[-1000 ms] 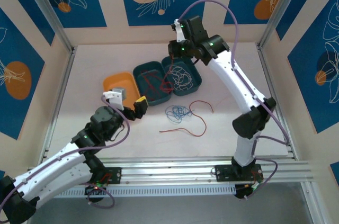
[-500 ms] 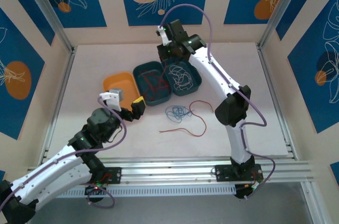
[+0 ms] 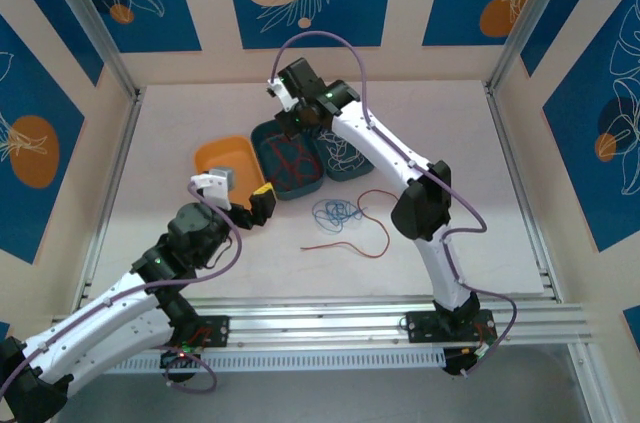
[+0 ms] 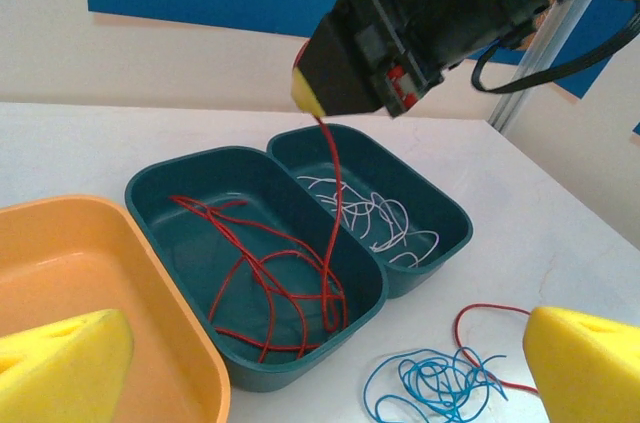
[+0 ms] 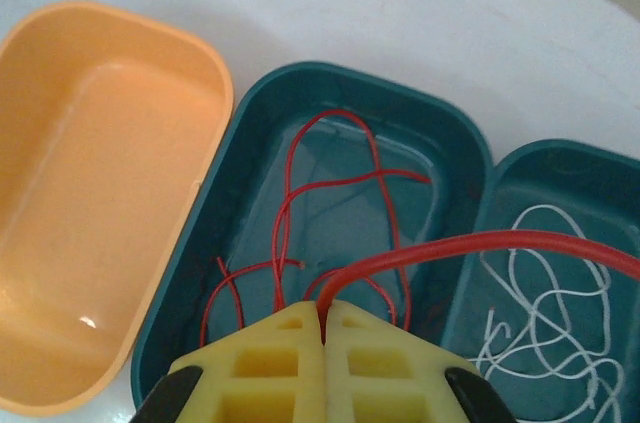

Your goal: Untangle the cables

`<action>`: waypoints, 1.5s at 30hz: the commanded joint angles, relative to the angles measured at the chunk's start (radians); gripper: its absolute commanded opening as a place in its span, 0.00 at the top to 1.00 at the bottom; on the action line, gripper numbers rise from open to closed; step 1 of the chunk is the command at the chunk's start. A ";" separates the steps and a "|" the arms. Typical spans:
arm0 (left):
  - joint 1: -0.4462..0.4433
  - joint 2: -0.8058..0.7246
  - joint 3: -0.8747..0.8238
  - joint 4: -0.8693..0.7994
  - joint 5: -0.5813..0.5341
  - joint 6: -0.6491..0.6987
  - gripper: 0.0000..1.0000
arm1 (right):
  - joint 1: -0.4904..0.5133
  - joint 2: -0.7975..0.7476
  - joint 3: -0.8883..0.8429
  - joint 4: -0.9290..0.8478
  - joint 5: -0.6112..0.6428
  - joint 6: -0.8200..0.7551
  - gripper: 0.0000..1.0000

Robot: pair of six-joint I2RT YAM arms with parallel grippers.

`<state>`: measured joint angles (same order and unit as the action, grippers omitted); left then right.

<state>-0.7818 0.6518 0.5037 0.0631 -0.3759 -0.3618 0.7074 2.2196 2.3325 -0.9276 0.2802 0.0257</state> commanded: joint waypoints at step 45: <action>0.004 0.051 0.003 0.037 0.011 0.000 0.00 | -0.018 0.293 0.230 0.000 -0.297 0.074 0.75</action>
<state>-0.7811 0.7025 0.4953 0.0696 -0.3748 -0.3618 0.7021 2.5191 2.5275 -0.9211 0.0177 0.0696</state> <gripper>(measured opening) 0.998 0.252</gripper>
